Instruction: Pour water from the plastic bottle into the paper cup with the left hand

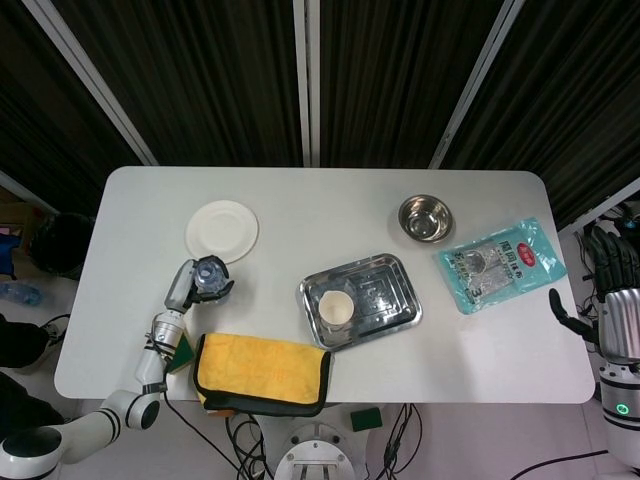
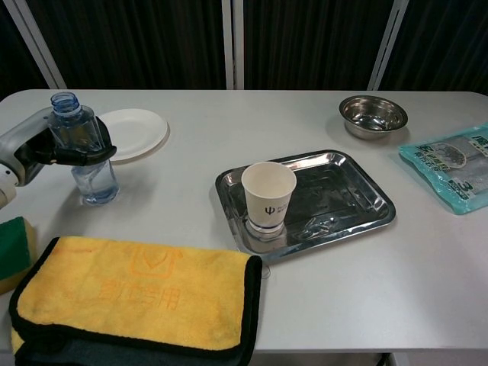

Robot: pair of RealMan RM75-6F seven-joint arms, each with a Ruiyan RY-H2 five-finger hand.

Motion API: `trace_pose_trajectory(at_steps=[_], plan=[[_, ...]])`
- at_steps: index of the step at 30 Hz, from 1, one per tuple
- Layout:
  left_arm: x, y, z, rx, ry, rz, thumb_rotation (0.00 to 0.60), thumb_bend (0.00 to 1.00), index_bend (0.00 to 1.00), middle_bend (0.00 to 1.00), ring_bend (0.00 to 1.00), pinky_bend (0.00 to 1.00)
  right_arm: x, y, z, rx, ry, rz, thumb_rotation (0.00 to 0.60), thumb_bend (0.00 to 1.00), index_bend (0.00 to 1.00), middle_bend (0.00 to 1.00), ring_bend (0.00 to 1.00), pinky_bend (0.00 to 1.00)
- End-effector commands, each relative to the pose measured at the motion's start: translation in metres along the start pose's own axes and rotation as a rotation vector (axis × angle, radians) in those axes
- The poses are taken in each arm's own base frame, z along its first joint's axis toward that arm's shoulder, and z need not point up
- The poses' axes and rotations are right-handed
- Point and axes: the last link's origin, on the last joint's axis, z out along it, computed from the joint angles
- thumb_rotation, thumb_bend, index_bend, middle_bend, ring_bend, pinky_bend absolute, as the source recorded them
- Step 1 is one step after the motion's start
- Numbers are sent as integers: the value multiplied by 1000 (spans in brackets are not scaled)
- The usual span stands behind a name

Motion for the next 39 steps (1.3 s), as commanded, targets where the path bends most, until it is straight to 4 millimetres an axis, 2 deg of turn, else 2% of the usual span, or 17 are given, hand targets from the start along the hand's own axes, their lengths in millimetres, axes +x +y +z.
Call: trace_pose_trajectory(at_steps=[1, 6, 14, 20, 24, 31, 35, 39], plan=[[0, 0, 0, -5, -3, 1, 600, 309, 500, 569, 430, 476, 0, 0, 0, -1, -2, 0, 600, 340, 0, 0, 0, 0], [1, -1, 0, -9, -6, 3, 600, 247, 417, 485, 377, 412, -1, 0, 0, -3, -5, 0, 600, 339, 0, 0, 0, 0], [2, -2, 0, -22, -6, 8, 600, 193, 240, 406, 300, 355, -1, 0, 1, -3, -3, -3, 600, 340, 0, 0, 0, 0], [2, -1, -3, -50, -17, 19, 593, 142, 143, 302, 196, 249, -1, -1, 1, -1, -2, -3, 600, 339, 0, 0, 0, 0], [4, -1, -5, -68, -23, 39, 482, 99, 84, 216, 110, 176, -1, -1, 1, -1, 0, -3, 600, 340, 0, 0, 0, 0], [14, -1, -8, -79, 0, 54, 378, 92, 48, 151, 58, 147, 0, -1, 1, 2, 3, -2, 600, 340, 0, 0, 0, 0], [23, 3, -15, -128, 22, 80, 337, 91, 44, 141, 53, 145, 2, -1, 1, 2, 12, -2, 600, 340, 0, 0, 0, 0], [36, 4, -25, -150, 40, 117, 326, 89, 44, 141, 53, 143, 3, 1, 1, -3, 19, 0, 600, 340, 0, 0, 0, 0]])
